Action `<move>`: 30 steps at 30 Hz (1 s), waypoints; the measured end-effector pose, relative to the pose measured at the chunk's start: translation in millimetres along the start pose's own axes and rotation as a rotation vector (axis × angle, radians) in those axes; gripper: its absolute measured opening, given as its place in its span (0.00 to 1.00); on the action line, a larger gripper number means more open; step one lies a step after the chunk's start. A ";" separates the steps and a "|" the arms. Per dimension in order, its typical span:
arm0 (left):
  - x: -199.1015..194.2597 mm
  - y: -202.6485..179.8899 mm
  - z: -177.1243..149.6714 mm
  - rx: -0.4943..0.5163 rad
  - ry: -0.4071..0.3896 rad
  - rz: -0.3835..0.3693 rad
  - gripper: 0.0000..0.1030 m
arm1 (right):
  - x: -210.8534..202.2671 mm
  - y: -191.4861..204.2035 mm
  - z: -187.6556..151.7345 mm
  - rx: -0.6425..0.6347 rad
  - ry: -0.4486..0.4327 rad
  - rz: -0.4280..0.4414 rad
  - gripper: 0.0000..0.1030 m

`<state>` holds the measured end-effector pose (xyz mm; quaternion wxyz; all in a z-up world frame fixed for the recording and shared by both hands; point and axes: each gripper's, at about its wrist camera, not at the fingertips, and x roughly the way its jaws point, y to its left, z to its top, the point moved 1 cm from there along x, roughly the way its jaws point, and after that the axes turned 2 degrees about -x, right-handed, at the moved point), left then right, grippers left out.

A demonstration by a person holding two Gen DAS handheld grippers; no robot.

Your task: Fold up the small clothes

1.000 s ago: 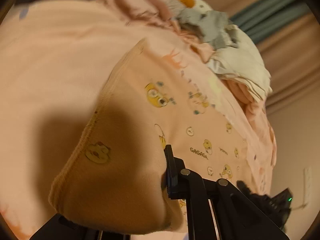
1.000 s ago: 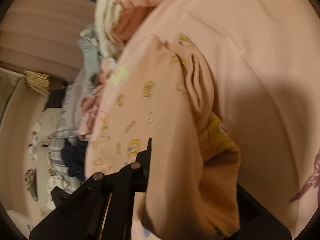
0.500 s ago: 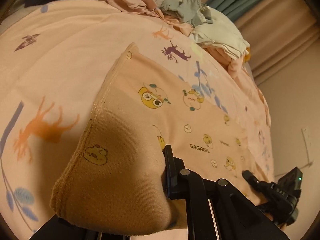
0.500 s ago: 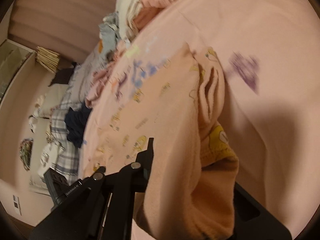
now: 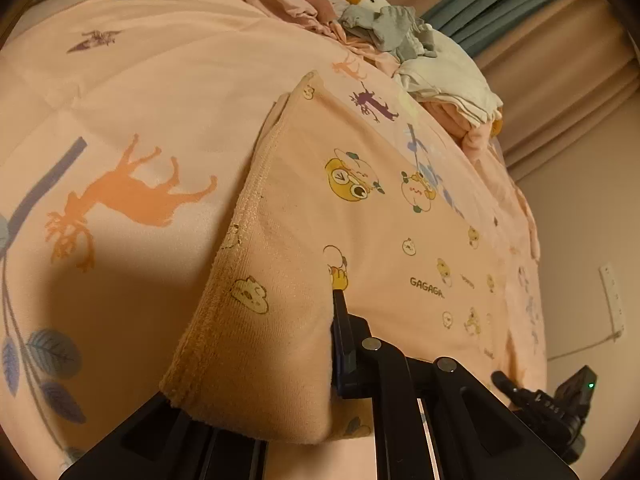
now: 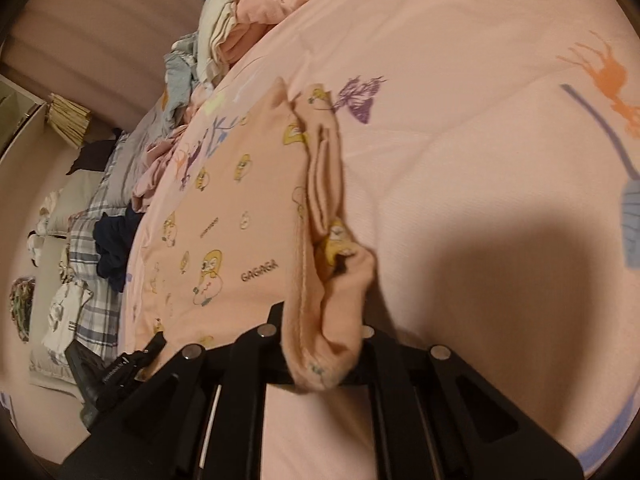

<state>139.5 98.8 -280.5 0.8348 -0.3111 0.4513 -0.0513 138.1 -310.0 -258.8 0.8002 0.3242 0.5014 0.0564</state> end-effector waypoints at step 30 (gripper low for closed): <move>-10.3 4.6 -8.4 0.031 -0.061 0.108 0.10 | -52.5 7.1 -14.1 -0.055 -0.064 -0.492 0.16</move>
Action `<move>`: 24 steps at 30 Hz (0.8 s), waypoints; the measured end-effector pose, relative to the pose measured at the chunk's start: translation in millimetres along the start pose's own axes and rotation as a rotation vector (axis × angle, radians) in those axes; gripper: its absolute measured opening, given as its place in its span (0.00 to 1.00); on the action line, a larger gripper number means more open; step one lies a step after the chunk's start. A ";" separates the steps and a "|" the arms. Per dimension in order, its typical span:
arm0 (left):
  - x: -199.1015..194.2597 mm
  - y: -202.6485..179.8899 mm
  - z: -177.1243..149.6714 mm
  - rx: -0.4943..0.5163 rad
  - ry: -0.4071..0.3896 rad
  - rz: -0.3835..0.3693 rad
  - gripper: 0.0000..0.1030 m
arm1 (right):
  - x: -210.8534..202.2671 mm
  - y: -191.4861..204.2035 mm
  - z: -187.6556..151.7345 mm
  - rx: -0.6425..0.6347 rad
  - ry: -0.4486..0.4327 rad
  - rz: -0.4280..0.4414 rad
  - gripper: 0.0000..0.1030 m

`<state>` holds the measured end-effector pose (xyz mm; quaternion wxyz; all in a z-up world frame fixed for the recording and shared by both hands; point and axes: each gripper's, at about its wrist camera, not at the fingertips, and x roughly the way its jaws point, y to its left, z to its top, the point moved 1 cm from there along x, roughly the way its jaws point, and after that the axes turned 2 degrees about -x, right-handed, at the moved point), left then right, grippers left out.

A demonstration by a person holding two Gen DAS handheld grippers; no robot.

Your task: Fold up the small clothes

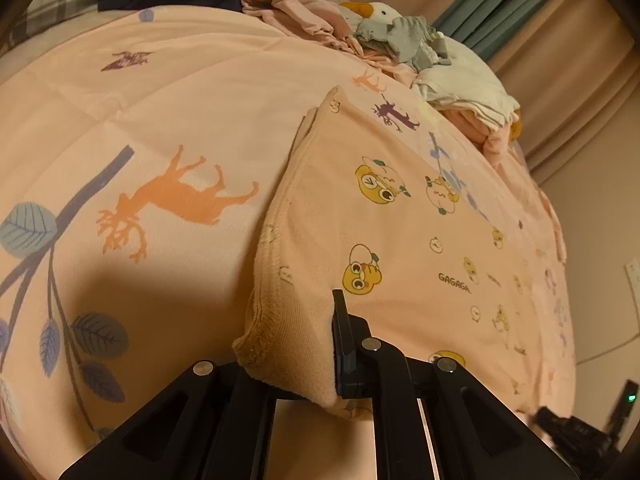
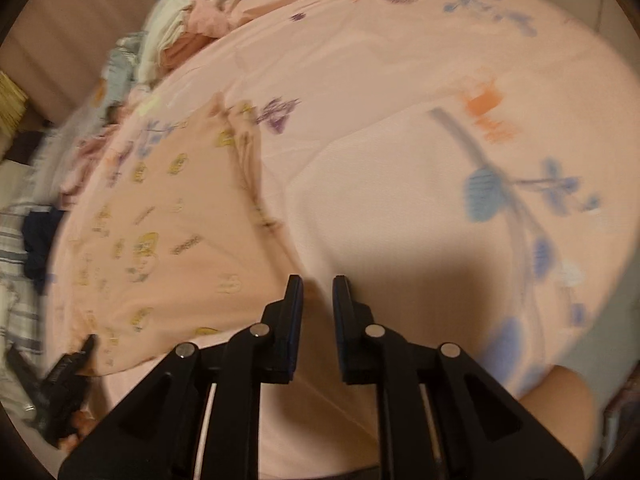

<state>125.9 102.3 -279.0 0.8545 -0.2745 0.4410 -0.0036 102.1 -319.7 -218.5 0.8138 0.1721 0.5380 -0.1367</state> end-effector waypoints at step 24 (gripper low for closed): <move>1.0 0.6 1.6 -0.055 0.008 0.013 0.10 | 33.2 130.1 -23.7 -0.540 -0.038 0.274 0.14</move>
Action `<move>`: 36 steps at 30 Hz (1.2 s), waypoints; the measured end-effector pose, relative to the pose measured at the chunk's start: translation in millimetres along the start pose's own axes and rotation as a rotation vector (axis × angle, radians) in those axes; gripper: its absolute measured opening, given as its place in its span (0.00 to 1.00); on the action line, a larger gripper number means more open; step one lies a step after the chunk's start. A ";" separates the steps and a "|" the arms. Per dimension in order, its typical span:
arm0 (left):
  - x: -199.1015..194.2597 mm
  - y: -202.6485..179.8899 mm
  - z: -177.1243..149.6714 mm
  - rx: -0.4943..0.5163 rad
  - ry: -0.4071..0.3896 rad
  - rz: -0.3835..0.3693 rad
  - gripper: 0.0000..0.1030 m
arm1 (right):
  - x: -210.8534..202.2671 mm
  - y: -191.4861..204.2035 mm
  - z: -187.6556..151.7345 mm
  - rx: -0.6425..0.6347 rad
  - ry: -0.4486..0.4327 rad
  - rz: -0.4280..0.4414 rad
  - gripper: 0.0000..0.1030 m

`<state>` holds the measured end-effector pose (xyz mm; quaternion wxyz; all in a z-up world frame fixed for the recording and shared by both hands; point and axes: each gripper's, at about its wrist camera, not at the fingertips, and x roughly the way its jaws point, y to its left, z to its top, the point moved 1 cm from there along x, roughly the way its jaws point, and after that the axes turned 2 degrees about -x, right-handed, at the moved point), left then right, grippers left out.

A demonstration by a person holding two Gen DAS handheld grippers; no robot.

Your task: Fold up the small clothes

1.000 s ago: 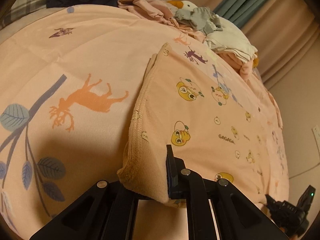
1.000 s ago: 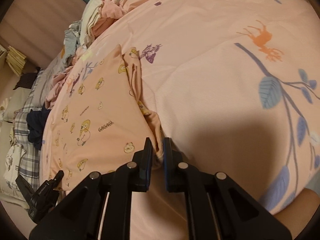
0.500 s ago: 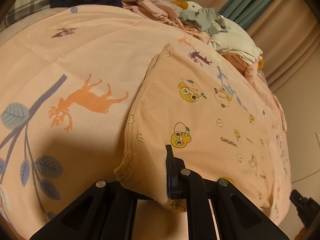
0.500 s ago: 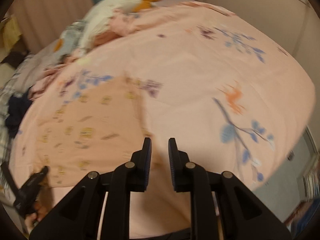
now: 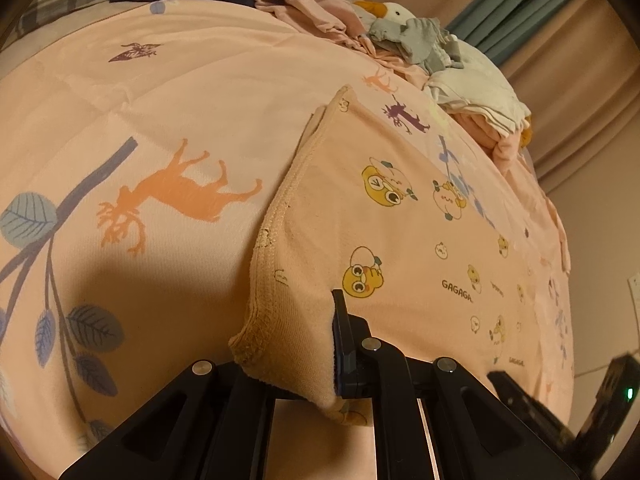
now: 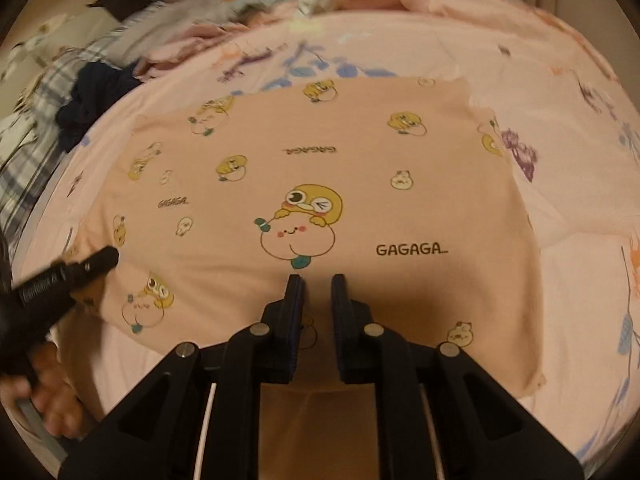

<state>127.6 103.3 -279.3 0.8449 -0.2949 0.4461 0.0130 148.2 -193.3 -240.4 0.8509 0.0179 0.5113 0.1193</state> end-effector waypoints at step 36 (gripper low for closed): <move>1.2 -33.8 -14.2 0.143 -0.123 0.178 0.10 | -2.3 -14.8 -11.5 0.035 0.002 0.126 0.20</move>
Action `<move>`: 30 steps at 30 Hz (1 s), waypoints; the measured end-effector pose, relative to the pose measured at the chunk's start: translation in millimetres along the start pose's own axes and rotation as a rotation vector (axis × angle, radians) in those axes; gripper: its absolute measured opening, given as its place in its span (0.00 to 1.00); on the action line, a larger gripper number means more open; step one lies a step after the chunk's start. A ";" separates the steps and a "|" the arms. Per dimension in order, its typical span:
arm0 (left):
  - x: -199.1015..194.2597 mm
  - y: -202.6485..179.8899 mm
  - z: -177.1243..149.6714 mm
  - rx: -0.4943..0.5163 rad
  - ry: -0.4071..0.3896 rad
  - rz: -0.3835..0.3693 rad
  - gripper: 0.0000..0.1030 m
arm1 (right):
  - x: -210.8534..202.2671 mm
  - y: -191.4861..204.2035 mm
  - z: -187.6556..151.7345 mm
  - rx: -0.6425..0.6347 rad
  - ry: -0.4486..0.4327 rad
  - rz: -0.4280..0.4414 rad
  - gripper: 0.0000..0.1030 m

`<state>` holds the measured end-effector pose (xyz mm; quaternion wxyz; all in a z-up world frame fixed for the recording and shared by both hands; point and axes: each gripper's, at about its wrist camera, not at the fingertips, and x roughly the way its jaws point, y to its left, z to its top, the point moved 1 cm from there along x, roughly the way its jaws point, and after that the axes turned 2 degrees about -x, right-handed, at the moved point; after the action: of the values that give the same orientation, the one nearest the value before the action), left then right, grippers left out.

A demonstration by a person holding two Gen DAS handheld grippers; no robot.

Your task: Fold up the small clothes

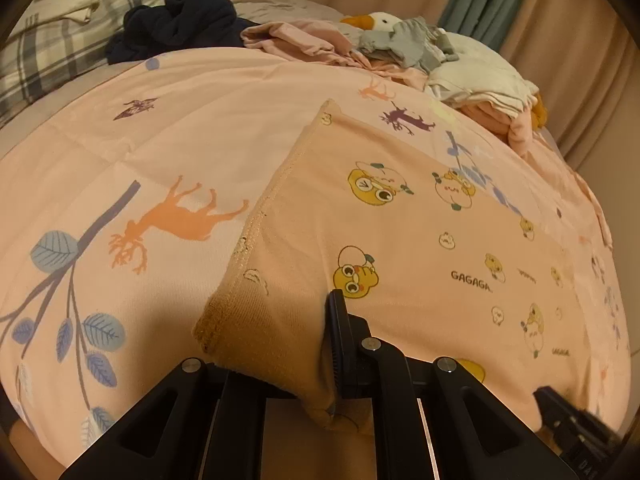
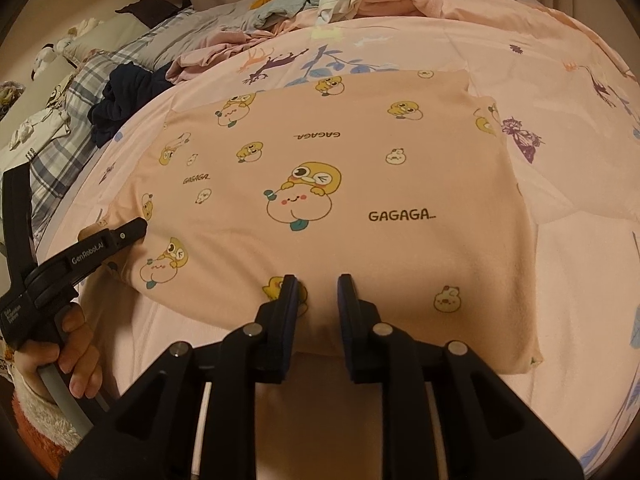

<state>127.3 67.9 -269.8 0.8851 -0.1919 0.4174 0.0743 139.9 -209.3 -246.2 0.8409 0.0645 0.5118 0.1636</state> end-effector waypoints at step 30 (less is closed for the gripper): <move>-39.8 -178.5 -86.1 0.597 -0.041 -0.133 0.07 | -73.2 -129.2 -23.6 0.493 -0.118 0.059 0.36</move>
<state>92.7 -128.9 -239.5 0.9134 0.0514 0.3896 -0.1060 115.2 -356.8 -231.4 0.8230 0.2921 0.4842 0.0541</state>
